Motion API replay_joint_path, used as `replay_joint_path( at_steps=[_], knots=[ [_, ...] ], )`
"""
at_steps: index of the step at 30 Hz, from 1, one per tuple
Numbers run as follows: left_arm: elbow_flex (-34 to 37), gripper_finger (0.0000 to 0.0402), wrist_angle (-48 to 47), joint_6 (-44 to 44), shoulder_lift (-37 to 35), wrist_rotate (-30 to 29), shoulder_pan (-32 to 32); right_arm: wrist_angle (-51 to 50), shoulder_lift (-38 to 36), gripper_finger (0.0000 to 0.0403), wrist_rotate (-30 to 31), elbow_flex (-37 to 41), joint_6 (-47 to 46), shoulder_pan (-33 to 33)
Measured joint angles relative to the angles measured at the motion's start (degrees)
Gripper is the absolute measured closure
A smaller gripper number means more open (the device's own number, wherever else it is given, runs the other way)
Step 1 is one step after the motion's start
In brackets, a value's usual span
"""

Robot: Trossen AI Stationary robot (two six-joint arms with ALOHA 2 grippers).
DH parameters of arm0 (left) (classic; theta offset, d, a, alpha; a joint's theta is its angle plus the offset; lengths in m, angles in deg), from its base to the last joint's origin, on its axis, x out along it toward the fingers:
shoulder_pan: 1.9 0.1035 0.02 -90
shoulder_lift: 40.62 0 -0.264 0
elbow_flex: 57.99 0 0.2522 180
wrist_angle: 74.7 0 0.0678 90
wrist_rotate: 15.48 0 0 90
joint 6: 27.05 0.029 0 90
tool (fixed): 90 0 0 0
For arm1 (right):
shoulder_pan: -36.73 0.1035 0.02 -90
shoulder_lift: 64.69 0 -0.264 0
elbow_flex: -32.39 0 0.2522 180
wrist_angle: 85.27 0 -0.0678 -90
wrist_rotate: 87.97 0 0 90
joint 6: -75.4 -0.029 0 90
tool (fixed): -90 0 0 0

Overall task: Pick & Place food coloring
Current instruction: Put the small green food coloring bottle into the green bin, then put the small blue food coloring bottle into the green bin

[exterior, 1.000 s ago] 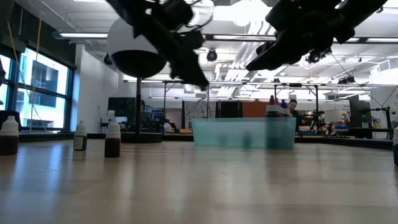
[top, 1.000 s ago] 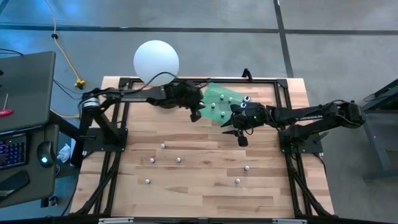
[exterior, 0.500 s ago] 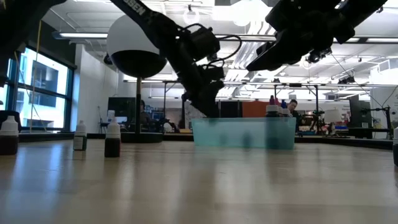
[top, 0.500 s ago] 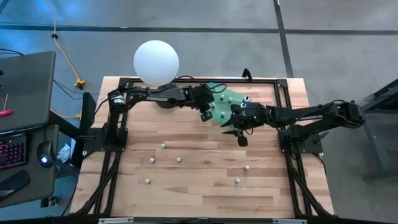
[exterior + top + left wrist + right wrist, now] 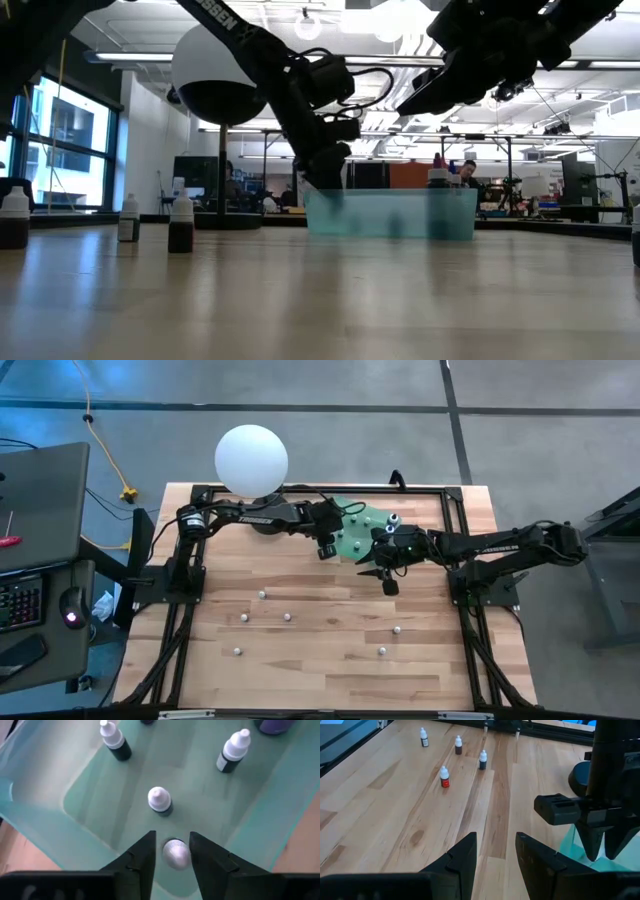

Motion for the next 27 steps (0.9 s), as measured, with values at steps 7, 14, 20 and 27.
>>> replay_joint_path(
  at_steps=[7,14,20,27],
  knots=[
    [0.1,0.0254,-0.2,0.1,-0.9,-0.6,0.0,0.0,0.0,0.0274,0.0,0.0,0.0,0.0],
    [0.1,0.0253,-2.8,2.3,-8.1,-0.8,0.0,-0.2,0.0,0.0274,-0.9,0.0,-2.9,0.0],
    [0.0,0.0253,-15.2,2.6,-19.2,4.2,0.0,-1.0,0.0,0.0274,-1.5,0.0,-3.9,0.0],
    [0.4,0.0253,-38.0,0.8,-27.4,23.2,-1.6,-0.2,0.0,0.0274,0.2,0.0,-3.7,0.2]
  ],
)
